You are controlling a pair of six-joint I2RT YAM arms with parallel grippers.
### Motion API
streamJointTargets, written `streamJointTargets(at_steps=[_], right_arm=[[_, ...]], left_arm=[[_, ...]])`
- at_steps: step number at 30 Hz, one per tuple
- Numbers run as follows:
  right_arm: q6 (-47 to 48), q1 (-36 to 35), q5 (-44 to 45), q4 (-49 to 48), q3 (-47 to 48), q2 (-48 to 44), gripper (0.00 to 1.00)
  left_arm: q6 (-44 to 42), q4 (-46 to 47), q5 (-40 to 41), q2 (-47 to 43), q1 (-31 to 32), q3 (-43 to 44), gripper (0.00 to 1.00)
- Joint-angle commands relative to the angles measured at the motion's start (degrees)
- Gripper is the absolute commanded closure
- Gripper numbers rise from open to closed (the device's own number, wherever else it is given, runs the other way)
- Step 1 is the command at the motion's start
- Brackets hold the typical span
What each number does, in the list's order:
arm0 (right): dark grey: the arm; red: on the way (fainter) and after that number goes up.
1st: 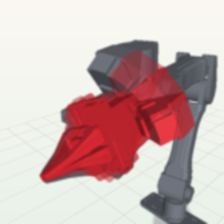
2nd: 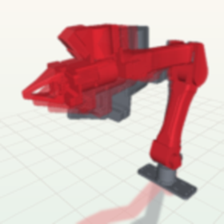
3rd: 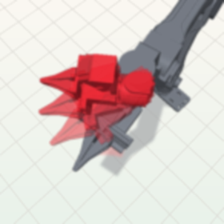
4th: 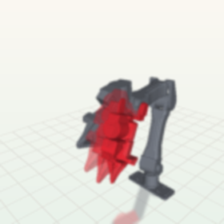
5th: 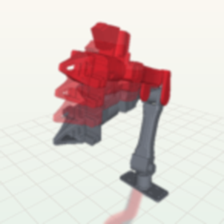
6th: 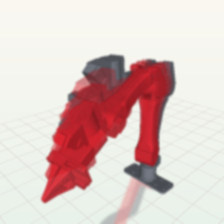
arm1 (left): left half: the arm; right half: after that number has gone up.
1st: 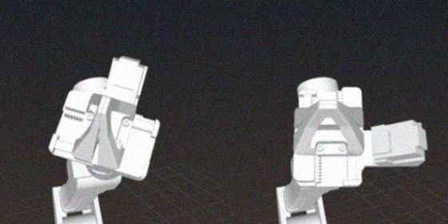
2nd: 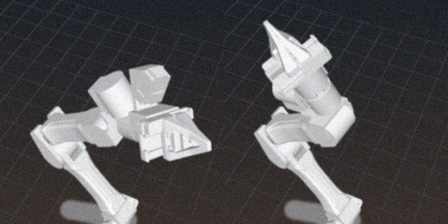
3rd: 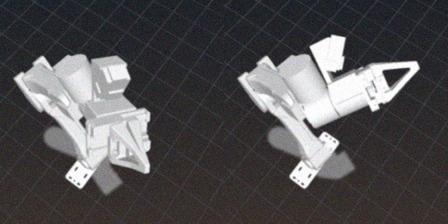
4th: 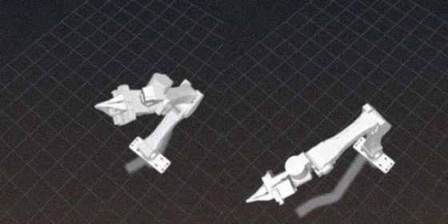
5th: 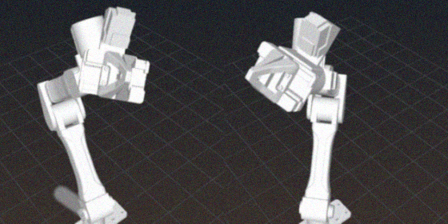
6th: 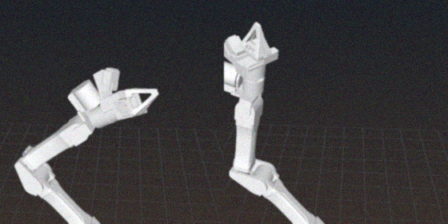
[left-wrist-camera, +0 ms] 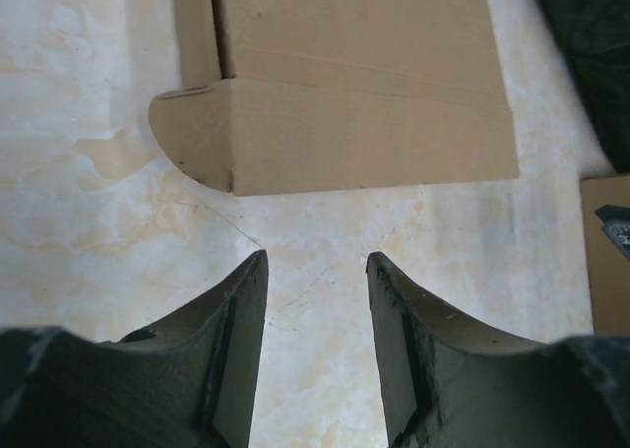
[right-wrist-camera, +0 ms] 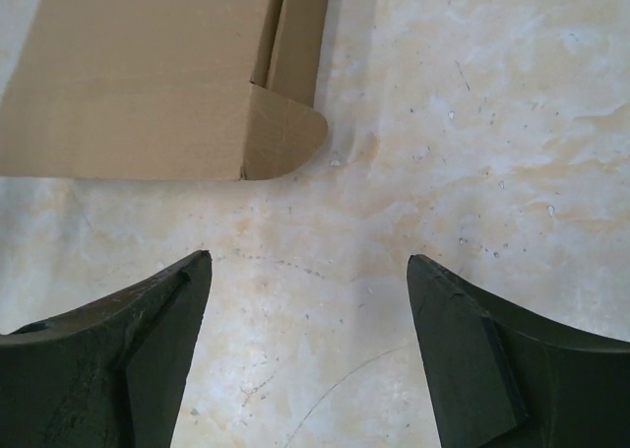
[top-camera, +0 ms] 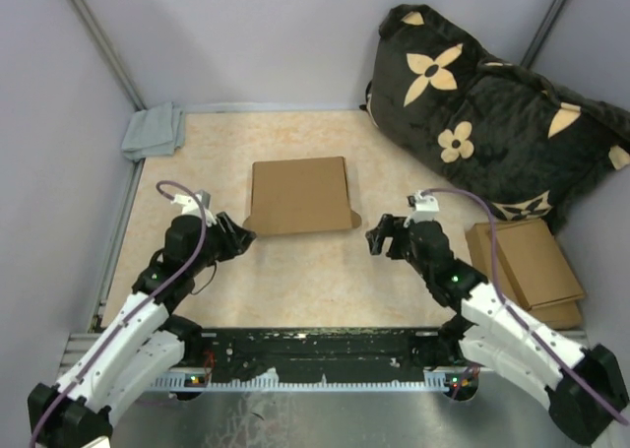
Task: Fold the paper box
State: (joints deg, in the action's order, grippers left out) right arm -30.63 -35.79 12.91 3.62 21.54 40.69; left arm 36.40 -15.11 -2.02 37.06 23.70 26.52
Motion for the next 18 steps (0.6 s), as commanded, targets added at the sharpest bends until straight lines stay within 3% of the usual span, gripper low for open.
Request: streamJointTargets(at_steps=[1, 8, 18], right_arm=[[3.9, 0.4, -2.8, -2.1, 9.1, 10.7, 0.17], [4.5, 7.2, -12.5, -8.1, 20.7, 27.9, 0.14], [4.3, 8.7, -17.7, -13.8, 36.0, 52.6, 0.15]], left_arm=[[-3.4, 4.8, 5.4, 6.4, 0.2, 3.5, 0.47], [-6.4, 14.5, 16.0, 17.9, 0.0, 7.3, 0.36], [-7.8, 23.9, 19.4, 37.6, -0.3, 11.7, 0.36]])
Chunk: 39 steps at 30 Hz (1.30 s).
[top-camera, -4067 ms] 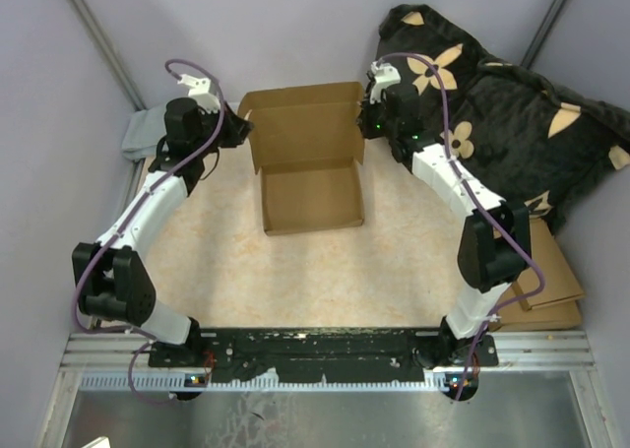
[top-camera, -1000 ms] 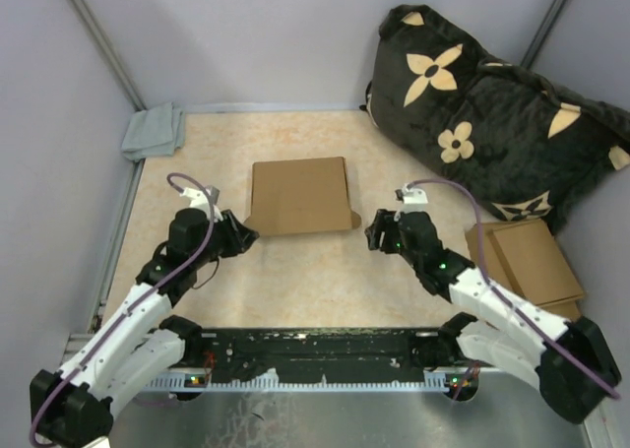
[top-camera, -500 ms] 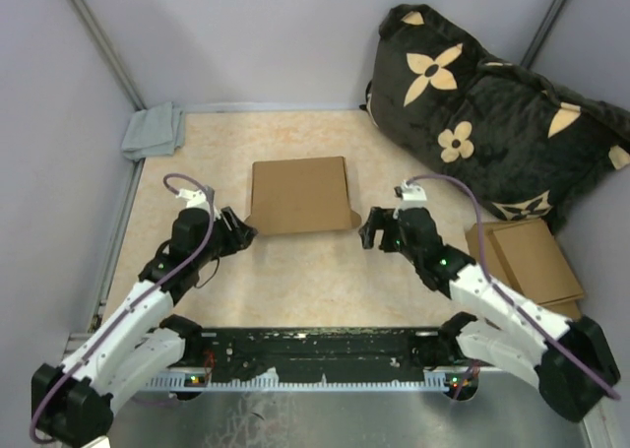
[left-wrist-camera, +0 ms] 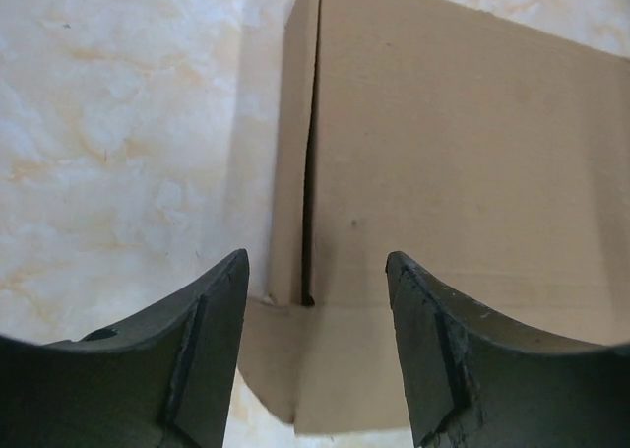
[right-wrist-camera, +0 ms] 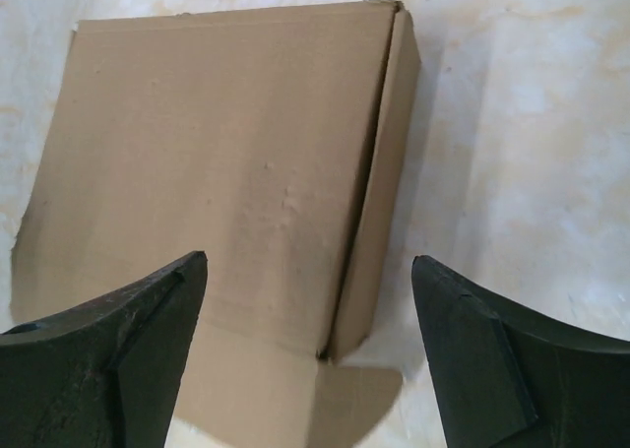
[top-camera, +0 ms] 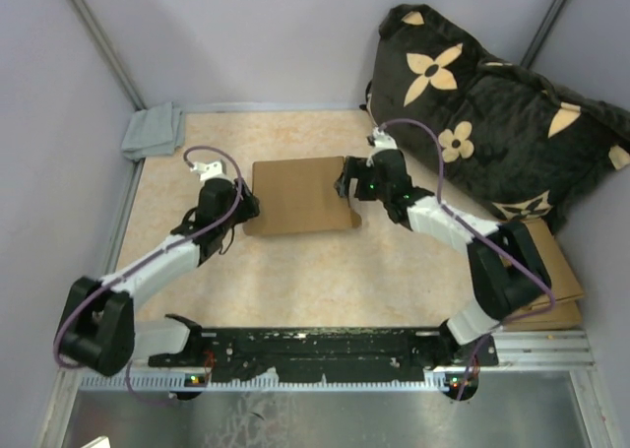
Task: Fold the paper box
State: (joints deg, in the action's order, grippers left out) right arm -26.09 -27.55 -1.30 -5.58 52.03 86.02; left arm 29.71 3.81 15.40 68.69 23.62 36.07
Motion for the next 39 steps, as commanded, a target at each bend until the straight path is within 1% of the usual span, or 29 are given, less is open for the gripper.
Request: streamJointTargets(at_steps=[1, 4, 7, 10, 14, 17, 20, 21, 23, 25, 27, 28, 30, 31, 33, 36, 39], right_arm=[[-0.5, 0.5, -4.1, -2.9, 7.6, 11.1, 0.17], [-0.8, 0.5, -6.1, 1.7, 10.8, 17.8, 0.28], [-1.3, 0.5, -6.0, -0.7, 7.2, 18.1, 0.32], [-0.7, 0.5, -5.3, -3.0, 3.4, 15.5, 0.35], [0.9, 0.5, -4.3, -1.2, 3.0, 13.5, 0.36], [1.3, 0.5, -2.4, 0.4, 3.0, 11.7, 0.34], [1.4, 0.5, 0.7, 1.6, 2.9, 9.3, 0.30], [1.4, 0.5, 1.8, 2.3, 3.0, 6.8, 0.28], [0.6, 0.8, 4.1, 5.1, 3.8, 3.9, 0.25], [-1.3, 0.9, 6.5, 8.9, 5.5, 0.4, 0.23], [-2.9, 0.9, 9.5, 14.7, 7.8, -2.7, 0.20], [-2.3, 0.9, 9.7, 17.4, 8.6, -4.2, 0.17], [-0.1, 0.9, 6.9, 19.3, 7.3, -7.7, 0.14], [0.7, 0.9, 4.4, 17.3, 4.7, -9.4, 0.13], [0.7, 0.9, 1.0, 15.0, -0.7, -11.7, 0.13], [-0.2, 0.8, -2.1, 16.0, -3.3, -10.8, 0.12], [-0.6, -0.4, -2.3, 14.7, -6.1, -10.8, 0.12]], left_arm=[[-1.2, 5.2, 1.0, 8.5, -0.2, 2.7, 0.36], [-1.8, 3.8, -4.2, 15.2, -0.2, 4.9, 0.39], [-1.0, -2.3, -6.9, 20.8, -0.2, 8.4, 0.42], [-1.0, -1.7, -8.4, 21.5, -0.2, 7.6, 0.44], [-0.8, 0.3, -11.7, 18.6, -0.2, 5.2, 0.46], [-0.4, -0.9, -11.7, 15.8, -0.2, 4.9, 0.45], [-0.6, -2.8, -9.7, 12.3, -0.2, 4.9, 0.41], [-0.7, -3.6, -8.6, 11.0, -0.2, 4.8, 0.40], [-1.0, -5.7, -6.3, 7.5, -0.2, 4.8, 0.38], [-0.7, -7.9, -4.2, 4.1, -0.2, 4.3, 0.37], [0.6, -9.5, -2.6, 0.5, -0.2, 3.0, 0.35], [1.1, -10.1, -2.1, -1.4, -0.2, 2.3, 0.34], [1.7, -9.9, -2.0, -4.7, -0.2, 0.2, 0.33], [2.2, -9.0, -2.2, -6.1, -0.2, -1.3, 0.32], [1.9, -5.6, -5.6, -8.3, -0.2, -4.6, 0.31], [-0.7, 0.2, -11.0, -9.7, -0.2, -9.3, 0.31], [-1.0, 0.2, -12.3, -8.6, -0.2, -10.1, 0.31]])
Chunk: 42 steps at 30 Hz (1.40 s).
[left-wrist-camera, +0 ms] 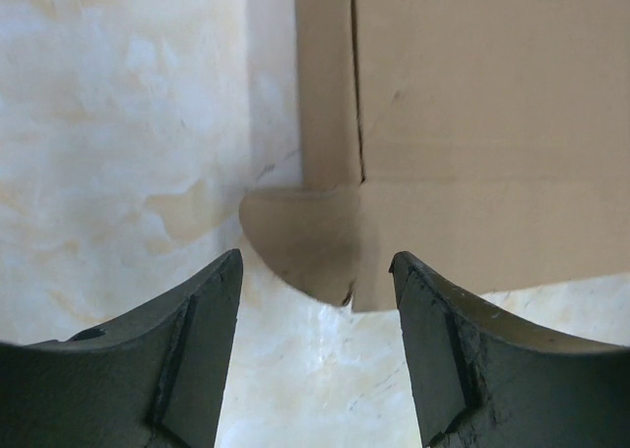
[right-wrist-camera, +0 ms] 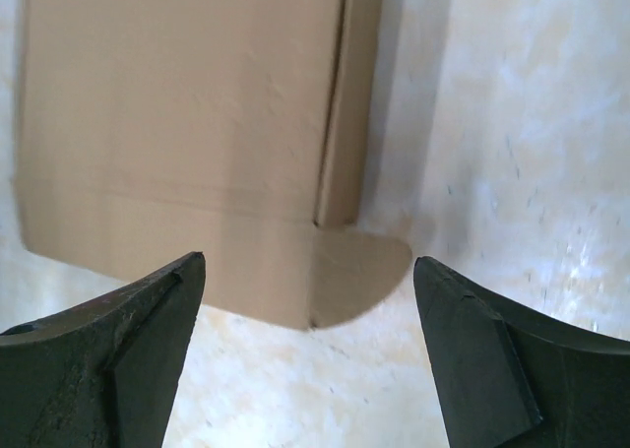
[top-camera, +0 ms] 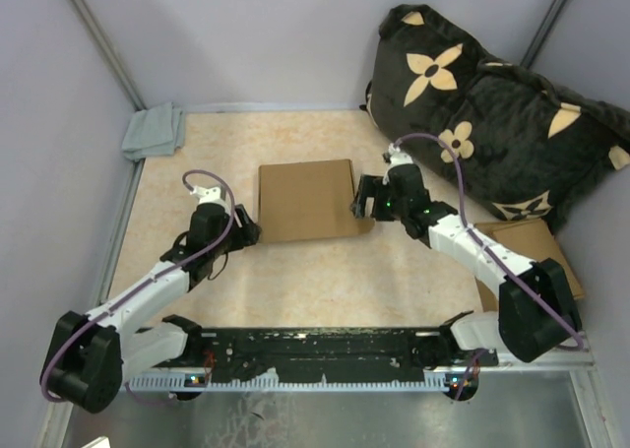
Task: Fold the paper box
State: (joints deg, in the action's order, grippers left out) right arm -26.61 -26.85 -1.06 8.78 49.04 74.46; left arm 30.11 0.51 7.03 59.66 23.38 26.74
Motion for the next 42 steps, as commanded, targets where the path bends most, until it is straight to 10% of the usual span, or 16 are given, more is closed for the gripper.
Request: streamJointTargets(at_steps=[1, 42], right_arm=[[0.1, -1.8, -1.7, 0.3, -3.6, 0.4, 0.12], [3.6, -7.7, -9.4, -0.9, -0.6, 4.8, 0.22]], left_arm=[[-1.8, 2.4, -4.5, 1.0, 0.1, -0.2, 0.31], [-4.6, 1.6, -18.9, 2.1, 0.2, 2.6, 0.42]])
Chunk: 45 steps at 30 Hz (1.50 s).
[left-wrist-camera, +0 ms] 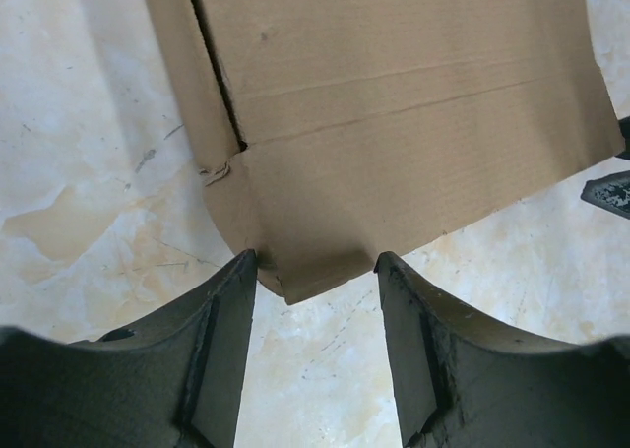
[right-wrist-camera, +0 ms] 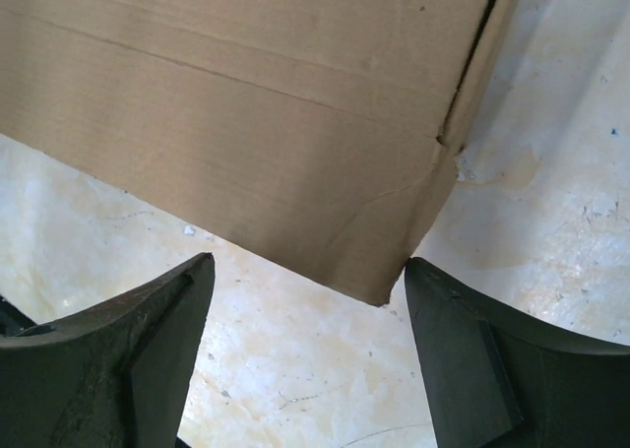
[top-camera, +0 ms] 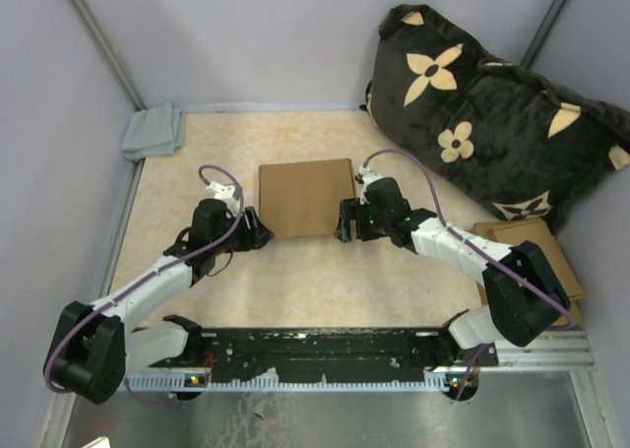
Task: Fold the paper box
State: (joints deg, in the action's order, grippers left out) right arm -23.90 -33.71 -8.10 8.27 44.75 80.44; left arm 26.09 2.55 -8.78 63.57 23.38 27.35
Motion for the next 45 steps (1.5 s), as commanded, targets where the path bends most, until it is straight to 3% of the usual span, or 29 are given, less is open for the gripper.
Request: streamJointTargets(at_steps=[1, 15, 35, 45], right_arm=[[0.9, -0.8, -2.6, -0.2, 3.9, -1.4, 0.23], [1.2, -0.8, -1.5, 2.2, 4.0, -2.9, 0.24], [1.3, -0.8, 0.9, -1.1, 2.2, 1.3, 0.26], [0.7, -0.8, 5.5, -3.4, 0.9, 6.4, 0.36]], left_arm=[[-0.4, -0.9, -3.6, -1.9, 0.1, 2.4, 0.42], [-1.0, -5.8, -2.4, -1.7, 0.1, 5.6, 0.44], [-0.8, -4.5, -0.5, 2.4, 0.2, 4.0, 0.46], [-0.7, -1.5, 2.5, 8.4, 0.1, 3.2, 0.48]])
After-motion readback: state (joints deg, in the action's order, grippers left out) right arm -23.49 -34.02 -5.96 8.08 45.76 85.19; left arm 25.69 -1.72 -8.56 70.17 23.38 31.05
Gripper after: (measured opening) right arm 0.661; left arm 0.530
